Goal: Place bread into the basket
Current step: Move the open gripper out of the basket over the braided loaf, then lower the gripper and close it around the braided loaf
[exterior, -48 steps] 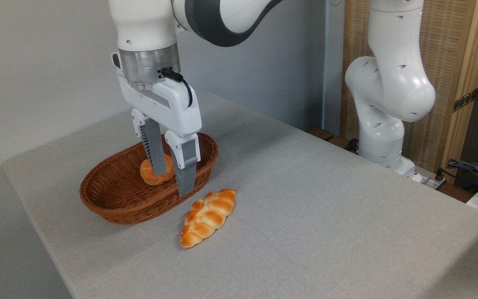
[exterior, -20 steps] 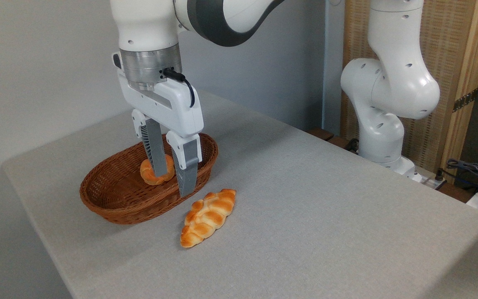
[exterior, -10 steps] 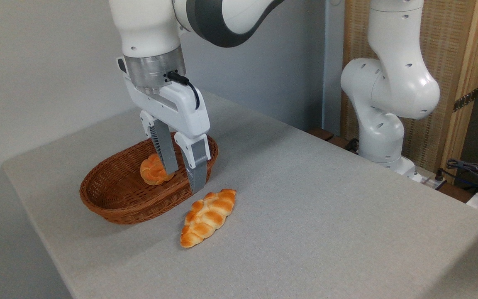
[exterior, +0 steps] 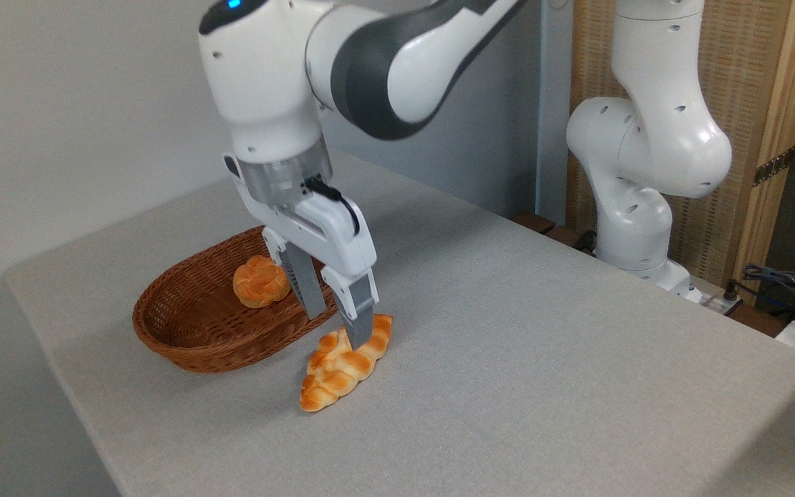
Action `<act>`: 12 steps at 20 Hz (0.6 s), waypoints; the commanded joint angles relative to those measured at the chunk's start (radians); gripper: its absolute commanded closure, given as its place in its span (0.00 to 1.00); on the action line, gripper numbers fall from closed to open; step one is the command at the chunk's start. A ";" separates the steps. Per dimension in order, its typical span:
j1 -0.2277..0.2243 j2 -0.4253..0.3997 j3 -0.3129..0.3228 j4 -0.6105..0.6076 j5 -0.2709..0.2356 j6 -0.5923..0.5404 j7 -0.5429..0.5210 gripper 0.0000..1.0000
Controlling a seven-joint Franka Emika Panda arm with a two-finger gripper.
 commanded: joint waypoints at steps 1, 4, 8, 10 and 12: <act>0.003 -0.009 0.001 -0.056 -0.022 0.070 0.008 0.00; 0.002 -0.006 -0.001 -0.089 -0.044 0.127 0.009 0.00; -0.001 0.000 -0.010 -0.126 -0.046 0.190 0.009 0.00; -0.003 0.002 -0.010 -0.128 -0.046 0.201 0.009 0.00; -0.003 0.008 -0.011 -0.128 -0.046 0.201 0.009 0.00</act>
